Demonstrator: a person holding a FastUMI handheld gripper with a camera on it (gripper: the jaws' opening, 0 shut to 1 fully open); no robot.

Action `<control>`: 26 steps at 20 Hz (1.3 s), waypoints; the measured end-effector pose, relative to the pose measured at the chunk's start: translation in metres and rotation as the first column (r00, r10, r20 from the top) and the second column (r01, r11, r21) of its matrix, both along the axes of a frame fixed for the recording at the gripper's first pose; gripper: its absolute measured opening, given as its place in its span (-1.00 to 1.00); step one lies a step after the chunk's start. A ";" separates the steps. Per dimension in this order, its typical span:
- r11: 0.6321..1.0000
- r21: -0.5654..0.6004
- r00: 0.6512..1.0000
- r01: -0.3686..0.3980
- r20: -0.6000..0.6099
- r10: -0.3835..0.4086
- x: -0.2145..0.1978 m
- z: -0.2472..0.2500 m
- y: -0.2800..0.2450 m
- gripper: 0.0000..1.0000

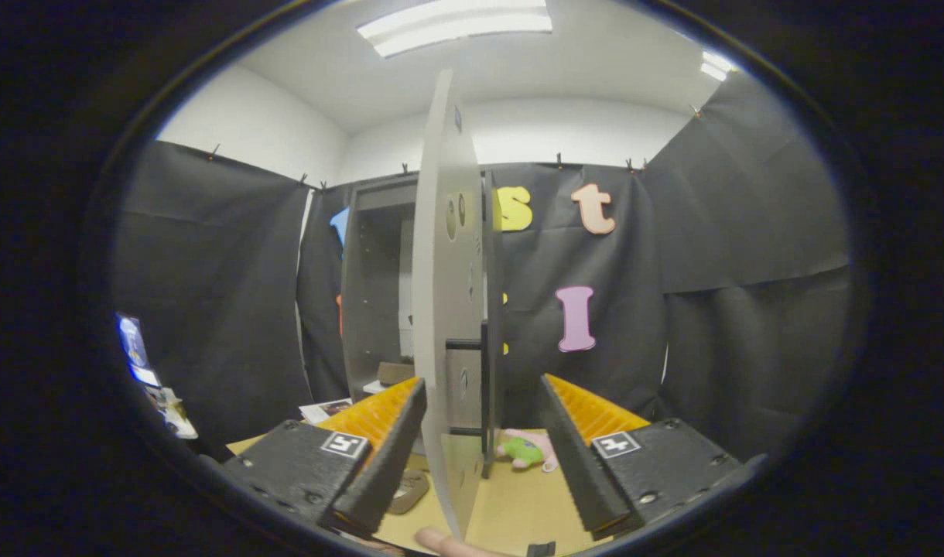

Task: Open the shoe cabinet door, grab the shoes and put them into the shoe cabinet, then close the shoe cabinet door.

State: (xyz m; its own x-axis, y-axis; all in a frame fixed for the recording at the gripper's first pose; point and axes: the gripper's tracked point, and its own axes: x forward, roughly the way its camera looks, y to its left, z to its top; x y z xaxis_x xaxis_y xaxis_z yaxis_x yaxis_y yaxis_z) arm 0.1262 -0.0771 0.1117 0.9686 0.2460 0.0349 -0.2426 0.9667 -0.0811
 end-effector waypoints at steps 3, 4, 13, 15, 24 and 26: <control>0.998 0.035 0.999 0.049 0.015 -0.049 -0.005 -0.010 0.015 1.00; 0.997 0.052 0.998 0.052 0.016 -0.053 -0.008 -0.015 0.023 1.00; 0.999 -0.047 1.000 -0.006 0.029 0.007 0.009 -0.118 0.134 1.00; 0.999 -0.040 0.999 -0.032 0.014 0.033 0.015 -0.149 0.160 1.00; 0.992 -0.021 0.950 -0.122 -0.290 0.111 0.069 -0.332 0.230 1.00; 0.993 -0.027 0.933 -0.113 -0.346 0.097 0.077 -0.361 0.232 1.00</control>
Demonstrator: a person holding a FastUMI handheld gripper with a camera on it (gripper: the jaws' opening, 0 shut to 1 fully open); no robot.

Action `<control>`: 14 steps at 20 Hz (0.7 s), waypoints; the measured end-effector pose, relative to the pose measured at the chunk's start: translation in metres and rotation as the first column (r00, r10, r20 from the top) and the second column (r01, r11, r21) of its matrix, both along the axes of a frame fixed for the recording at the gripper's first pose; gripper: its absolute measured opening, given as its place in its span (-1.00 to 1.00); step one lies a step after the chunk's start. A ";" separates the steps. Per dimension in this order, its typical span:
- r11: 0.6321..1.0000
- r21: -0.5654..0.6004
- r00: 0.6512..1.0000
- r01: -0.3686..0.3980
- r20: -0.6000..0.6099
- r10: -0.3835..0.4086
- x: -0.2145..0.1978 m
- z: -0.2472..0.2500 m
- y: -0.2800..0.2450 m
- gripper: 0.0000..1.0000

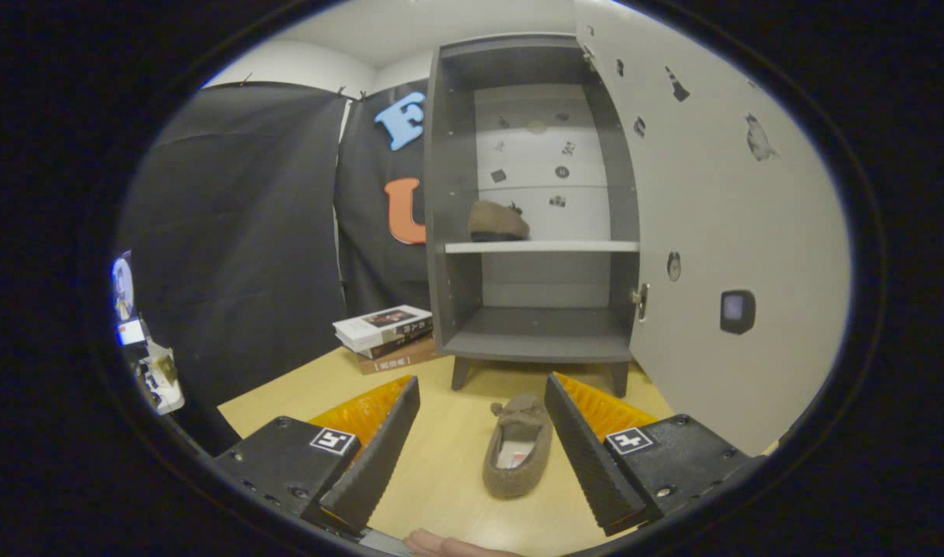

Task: Open the shoe cabinet door, grab the shoes and put them into the shoe cabinet, then close the shoe cabinet door.

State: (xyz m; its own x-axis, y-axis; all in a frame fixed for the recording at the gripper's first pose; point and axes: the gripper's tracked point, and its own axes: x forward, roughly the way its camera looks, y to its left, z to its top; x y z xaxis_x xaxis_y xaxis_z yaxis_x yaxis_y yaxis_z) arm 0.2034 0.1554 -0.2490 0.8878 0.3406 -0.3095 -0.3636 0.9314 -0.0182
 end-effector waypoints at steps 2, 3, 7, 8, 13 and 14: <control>1.000 -0.007 1.000 0.006 -0.030 -0.007 0.008 -0.020 0.002 1.00; 1.000 -0.008 0.999 0.016 -0.038 -0.017 0.013 -0.027 0.002 1.00; 0.998 -0.049 0.994 0.047 -0.093 -0.052 0.028 -0.072 0.004 1.00; 0.996 -0.068 0.992 0.056 -0.106 -0.063 0.033 -0.083 0.003 1.00; 0.993 -0.088 0.979 0.082 -0.178 -0.097 0.052 -0.125 0.004 0.97; 0.994 -0.068 0.973 0.086 -0.207 -0.099 0.060 -0.131 0.008 0.86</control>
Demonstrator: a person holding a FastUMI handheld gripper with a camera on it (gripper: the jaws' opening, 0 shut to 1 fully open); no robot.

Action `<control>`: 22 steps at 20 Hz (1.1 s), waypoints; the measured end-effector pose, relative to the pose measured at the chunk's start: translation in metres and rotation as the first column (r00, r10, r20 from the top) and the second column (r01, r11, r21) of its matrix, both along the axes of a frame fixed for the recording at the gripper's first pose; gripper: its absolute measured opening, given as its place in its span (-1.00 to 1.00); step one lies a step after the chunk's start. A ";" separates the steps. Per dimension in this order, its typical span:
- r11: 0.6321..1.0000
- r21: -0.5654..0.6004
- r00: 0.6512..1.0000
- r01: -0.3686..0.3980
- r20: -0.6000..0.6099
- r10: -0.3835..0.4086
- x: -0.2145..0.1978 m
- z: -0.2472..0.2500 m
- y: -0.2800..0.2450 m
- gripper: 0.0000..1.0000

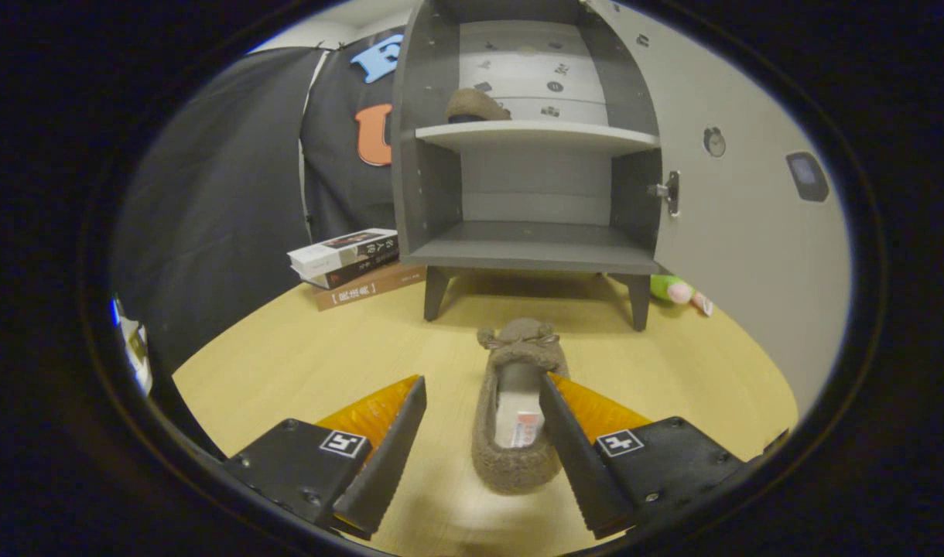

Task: Open the shoe cabinet door, grab the shoes and put them into the shoe cabinet, then close the shoe cabinet door.

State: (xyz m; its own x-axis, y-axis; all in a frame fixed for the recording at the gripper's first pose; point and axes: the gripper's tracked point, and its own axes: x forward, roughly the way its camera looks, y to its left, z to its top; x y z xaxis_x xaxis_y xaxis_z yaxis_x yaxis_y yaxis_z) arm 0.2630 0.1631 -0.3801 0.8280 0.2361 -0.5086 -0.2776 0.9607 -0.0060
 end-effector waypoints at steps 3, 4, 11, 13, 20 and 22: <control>0.999 0.027 0.990 0.040 -0.136 -0.036 0.017 -0.034 -0.003 0.36; 0.998 0.030 0.984 0.047 -0.173 -0.041 0.026 -0.049 -0.005 0.01; 0.993 0.099 0.980 0.061 -0.195 -0.041 0.020 -0.052 -0.007 -0.75; 0.994 0.092 0.981 0.051 -0.191 -0.033 0.011 -0.047 -0.014 -0.75; 0.991 0.127 0.995 0.027 -0.100 -0.014 -0.011 0.017 -0.028 -0.75; 0.989 0.149 0.997 0.007 -0.077 0.004 -0.018 0.039 -0.025 -0.75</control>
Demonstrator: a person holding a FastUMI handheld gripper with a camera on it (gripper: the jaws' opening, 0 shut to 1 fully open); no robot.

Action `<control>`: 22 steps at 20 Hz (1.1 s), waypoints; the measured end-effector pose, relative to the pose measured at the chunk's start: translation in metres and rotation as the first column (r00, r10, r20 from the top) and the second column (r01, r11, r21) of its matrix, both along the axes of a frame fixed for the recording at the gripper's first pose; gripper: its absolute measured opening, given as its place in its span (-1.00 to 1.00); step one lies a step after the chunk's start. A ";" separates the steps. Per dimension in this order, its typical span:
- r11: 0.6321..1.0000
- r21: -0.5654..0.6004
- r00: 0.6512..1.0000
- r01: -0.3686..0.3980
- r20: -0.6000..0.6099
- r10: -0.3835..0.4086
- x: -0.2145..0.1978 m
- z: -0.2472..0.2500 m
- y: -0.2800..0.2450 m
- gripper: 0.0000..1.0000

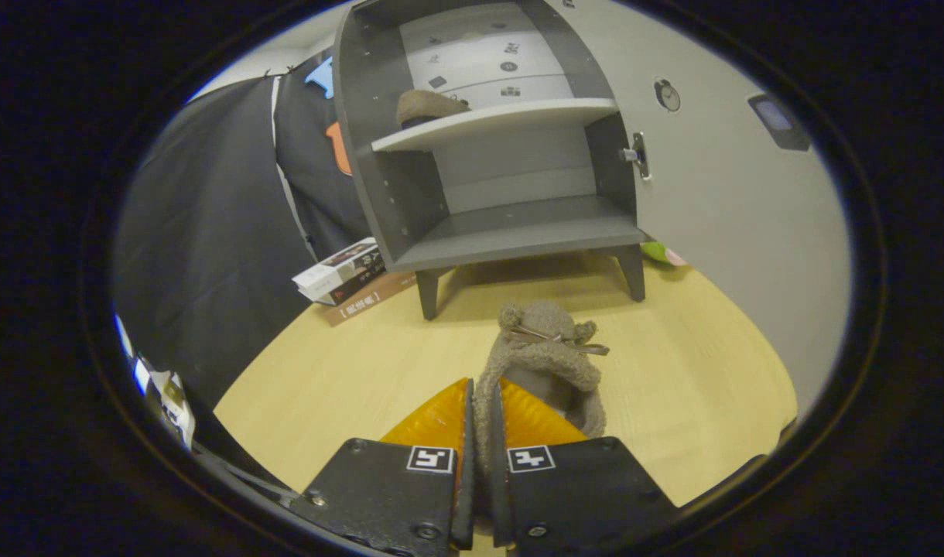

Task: Open the shoe cabinet door, grab the shoes and put them into the shoe cabinet, then close the shoe cabinet door.

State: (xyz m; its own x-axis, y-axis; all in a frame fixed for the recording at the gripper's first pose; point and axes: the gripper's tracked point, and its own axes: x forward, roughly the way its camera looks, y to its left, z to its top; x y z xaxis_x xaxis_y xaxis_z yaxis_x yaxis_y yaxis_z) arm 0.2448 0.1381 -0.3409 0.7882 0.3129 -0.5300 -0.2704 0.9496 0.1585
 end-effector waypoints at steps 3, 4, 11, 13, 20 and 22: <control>0.999 0.029 0.998 -0.030 0.051 0.028 -0.011 0.041 0.009 -0.75; 0.999 0.033 0.997 -0.037 0.073 0.035 -0.013 0.057 0.011 -0.75; 0.997 0.001 0.956 -0.077 0.284 0.073 -0.016 0.181 0.020 -0.75; 0.997 -0.007 0.944 -0.079 0.322 0.078 -0.009 0.212 0.024 -0.75; 0.998 -0.064 0.908 -0.008 0.418 0.034 0.046 0.317 0.038 -0.75; 0.998 -0.066 0.904 0.014 0.427 0.015 0.074 0.340 0.046 -0.75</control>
